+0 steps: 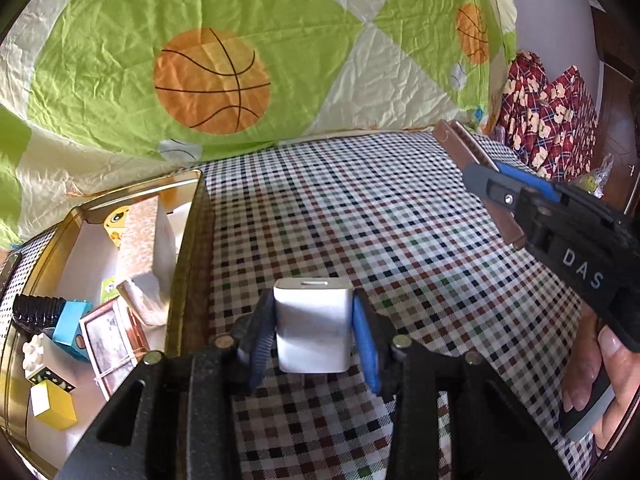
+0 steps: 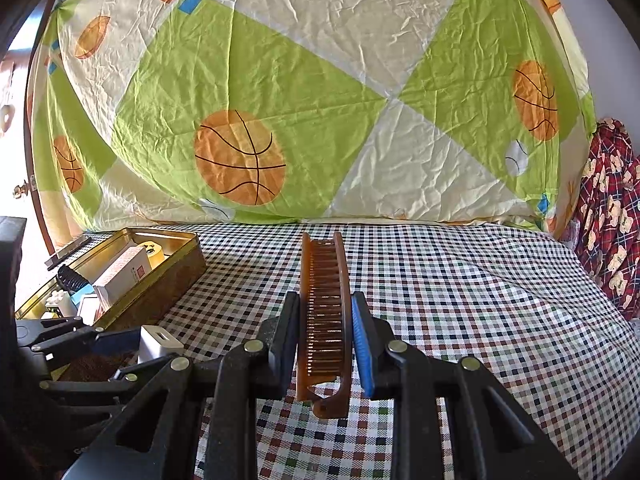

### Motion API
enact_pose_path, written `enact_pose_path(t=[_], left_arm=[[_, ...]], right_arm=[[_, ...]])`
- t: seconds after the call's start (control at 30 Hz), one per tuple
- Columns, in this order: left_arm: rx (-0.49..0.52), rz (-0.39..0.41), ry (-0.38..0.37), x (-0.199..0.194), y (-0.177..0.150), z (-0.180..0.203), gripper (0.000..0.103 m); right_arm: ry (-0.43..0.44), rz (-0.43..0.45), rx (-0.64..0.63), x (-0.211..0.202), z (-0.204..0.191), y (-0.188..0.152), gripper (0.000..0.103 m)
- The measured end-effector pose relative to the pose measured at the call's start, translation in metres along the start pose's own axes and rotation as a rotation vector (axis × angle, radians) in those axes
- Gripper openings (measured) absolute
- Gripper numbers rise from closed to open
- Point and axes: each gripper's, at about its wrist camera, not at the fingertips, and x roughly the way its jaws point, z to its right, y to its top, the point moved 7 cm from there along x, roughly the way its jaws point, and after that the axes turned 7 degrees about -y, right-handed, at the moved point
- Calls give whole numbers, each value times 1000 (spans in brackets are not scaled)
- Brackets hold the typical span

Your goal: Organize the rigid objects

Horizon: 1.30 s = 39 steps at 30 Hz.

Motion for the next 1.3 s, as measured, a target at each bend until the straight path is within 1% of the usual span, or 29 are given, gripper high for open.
enact_pose_path(t=[0.23,0.5,0.93,1.3], left_arm=[[4,97,29,-15,9,-1,37],[11,186,66,-31,14,-2,37],[7,263,91,-49,14,-3,37],[-4,334,90,-70,8,-4,37]], right_arm=[[-2,4,0,-1,0,0,27],[-6,22,-7,-4,0,2,27],[8,59,-33,-13,-8,3,27],[29,94,-56,-24,-18,1,27]])
